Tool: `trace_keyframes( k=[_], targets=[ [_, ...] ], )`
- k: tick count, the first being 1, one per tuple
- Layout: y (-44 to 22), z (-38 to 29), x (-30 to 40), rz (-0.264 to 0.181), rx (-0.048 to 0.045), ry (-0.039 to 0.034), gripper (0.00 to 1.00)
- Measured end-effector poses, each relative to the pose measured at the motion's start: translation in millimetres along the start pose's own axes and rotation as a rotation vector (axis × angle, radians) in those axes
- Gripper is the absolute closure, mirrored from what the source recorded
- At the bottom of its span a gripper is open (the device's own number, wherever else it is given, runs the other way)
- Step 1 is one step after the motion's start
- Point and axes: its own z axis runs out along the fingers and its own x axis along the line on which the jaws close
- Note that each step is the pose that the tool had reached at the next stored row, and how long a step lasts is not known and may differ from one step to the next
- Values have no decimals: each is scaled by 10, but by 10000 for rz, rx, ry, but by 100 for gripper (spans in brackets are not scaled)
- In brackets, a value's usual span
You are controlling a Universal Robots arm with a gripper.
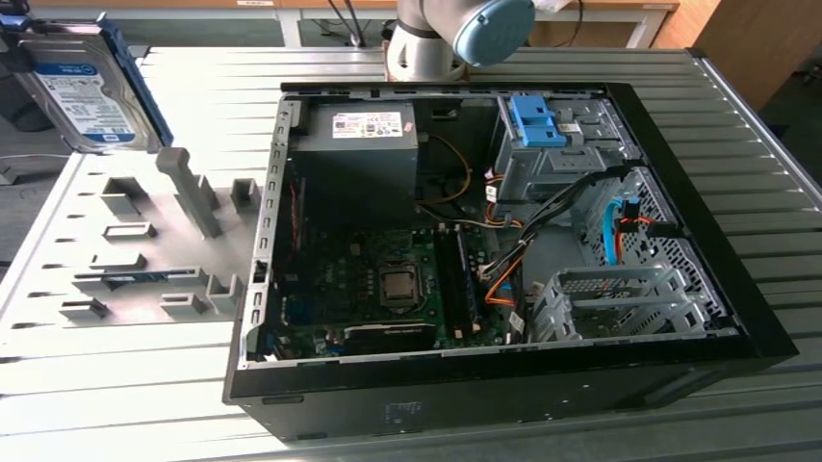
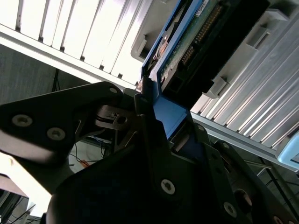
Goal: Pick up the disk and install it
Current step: 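Pick up the disk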
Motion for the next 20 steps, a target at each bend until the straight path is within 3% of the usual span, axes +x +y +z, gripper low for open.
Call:
trace_keyframes(
  k=[20],
  targets=[
    [0, -24, 0, -141, 1, 7, 63]
  ],
)
